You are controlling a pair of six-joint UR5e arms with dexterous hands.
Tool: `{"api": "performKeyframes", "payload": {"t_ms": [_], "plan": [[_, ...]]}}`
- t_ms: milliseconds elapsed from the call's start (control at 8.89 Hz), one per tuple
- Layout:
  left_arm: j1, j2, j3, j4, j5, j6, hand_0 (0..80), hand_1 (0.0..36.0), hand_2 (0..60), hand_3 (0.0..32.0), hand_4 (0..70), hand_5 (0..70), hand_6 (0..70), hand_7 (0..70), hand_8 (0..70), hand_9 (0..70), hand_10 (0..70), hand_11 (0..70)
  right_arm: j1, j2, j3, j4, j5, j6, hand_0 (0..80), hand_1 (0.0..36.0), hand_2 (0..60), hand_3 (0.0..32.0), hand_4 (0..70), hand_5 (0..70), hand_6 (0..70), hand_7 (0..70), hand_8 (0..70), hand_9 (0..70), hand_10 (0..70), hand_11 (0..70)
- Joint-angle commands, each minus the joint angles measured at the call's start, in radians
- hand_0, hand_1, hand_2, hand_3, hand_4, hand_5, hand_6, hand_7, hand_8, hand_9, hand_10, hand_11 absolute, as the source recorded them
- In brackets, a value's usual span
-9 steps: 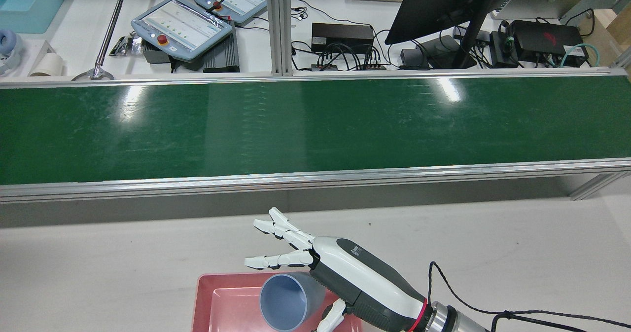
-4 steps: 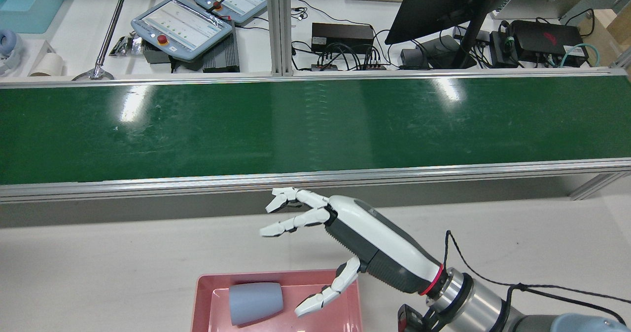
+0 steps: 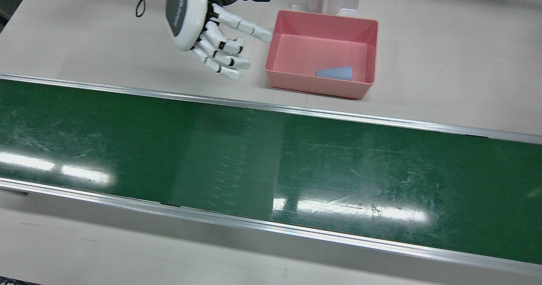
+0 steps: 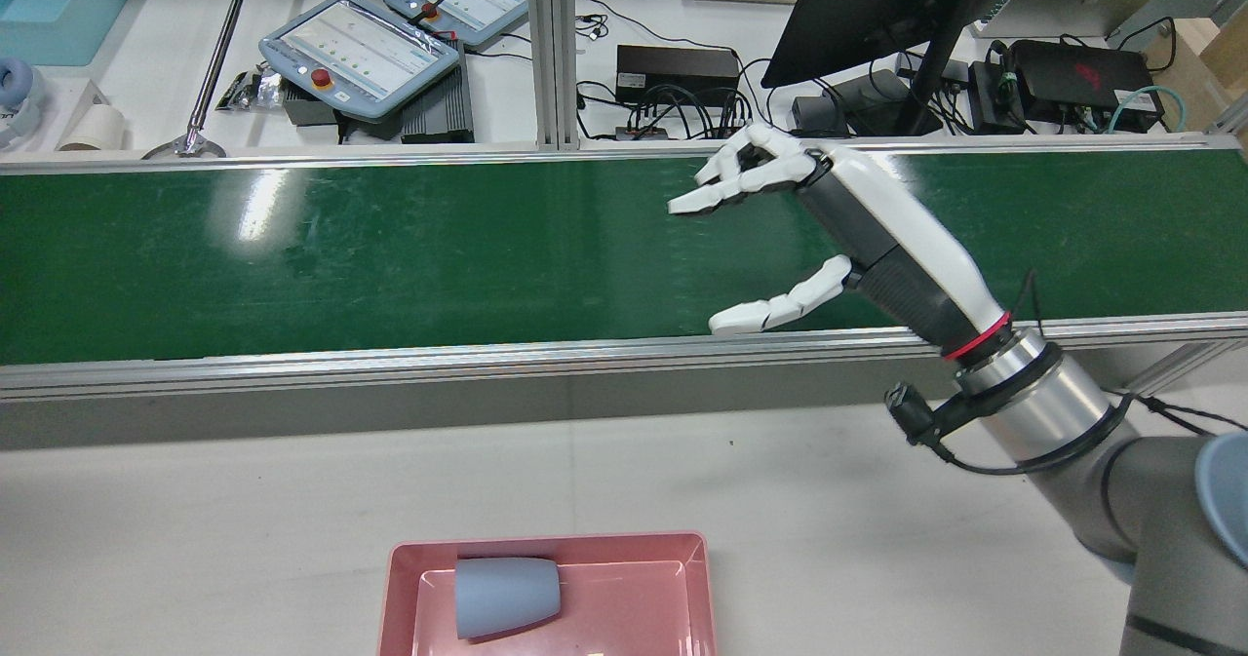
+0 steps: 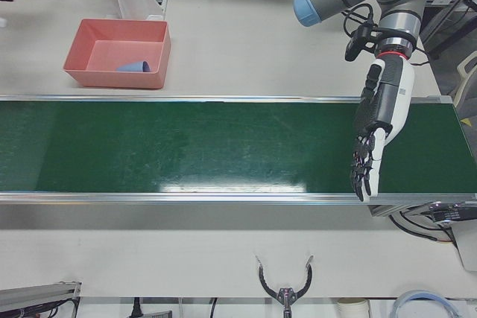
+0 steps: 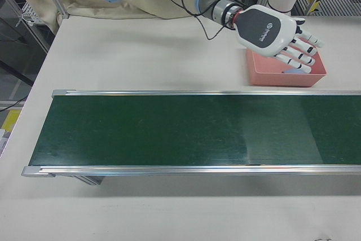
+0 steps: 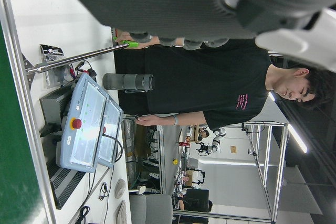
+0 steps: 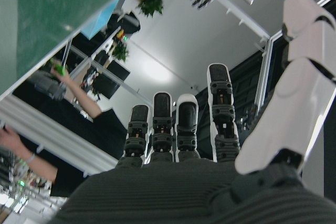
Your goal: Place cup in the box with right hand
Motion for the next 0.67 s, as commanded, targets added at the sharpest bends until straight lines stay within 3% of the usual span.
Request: {"api": "performKeyframes", "payload": {"t_ms": [0, 112, 225, 338, 450, 562], "plan": [[0.000, 0.000, -0.001, 0.001, -0.001, 0.000, 0.0, 0.0, 0.0, 0.0, 0.0, 0.0, 0.0, 0.0, 0.0, 0.0, 0.0, 0.0, 0.254, -0.062, -0.333, -0.061, -0.015, 0.462, 43.9, 5.3, 7.0, 0.0, 29.9, 3.1, 11.5, 47.6, 10.1, 22.9, 9.5, 14.2], [0.000, 0.000, 0.000, 0.001, -0.001, 0.000, 0.0, 0.0, 0.0, 0.0, 0.0, 0.0, 0.0, 0.0, 0.0, 0.0, 0.0, 0.0, 0.283, -0.065, -0.393, -0.061, -0.020, 0.562, 43.9, 7.4, 10.3, 0.0, 22.6, 2.3, 5.8, 22.4, 0.4, 4.8, 4.0, 6.8], [0.000, 0.000, -0.001, 0.001, -0.001, 0.000, 0.0, 0.0, 0.0, 0.0, 0.0, 0.0, 0.0, 0.0, 0.0, 0.0, 0.0, 0.0, 0.290, -0.068, -0.394, -0.061, -0.076, 0.584, 44.2, 10.0, 16.4, 0.0, 16.9, 2.7, 3.2, 8.6, 0.0, 0.3, 2.2, 4.4], [0.000, 0.000, -0.001, 0.001, -0.001, 0.000, 0.0, 0.0, 0.0, 0.0, 0.0, 0.0, 0.0, 0.0, 0.0, 0.0, 0.0, 0.0, 0.281, -0.072, -0.397, -0.062, -0.119, 0.580, 44.5, 9.4, 10.9, 0.0, 11.7, 3.0, 2.8, 6.5, 0.0, 0.2, 1.6, 3.6], [0.000, 0.000, 0.000, -0.001, 0.001, 0.000, 0.0, 0.0, 0.0, 0.0, 0.0, 0.0, 0.0, 0.0, 0.0, 0.0, 0.0, 0.0, 0.296, -0.090, -0.398, -0.062, -0.124, 0.580, 44.6, 5.8, 3.1, 0.0, 9.4, 2.6, 2.3, 5.8, 0.0, 1.4, 0.8, 2.4], [0.000, 0.000, 0.002, -0.001, -0.001, 0.000, 0.0, 0.0, 0.0, 0.0, 0.0, 0.0, 0.0, 0.0, 0.0, 0.0, 0.0, 0.0, 0.322, -0.111, -0.398, -0.059, -0.126, 0.586, 41.9, 4.2, 3.1, 0.0, 8.8, 2.2, 2.1, 5.8, 0.0, 1.7, 0.8, 2.1]]}}
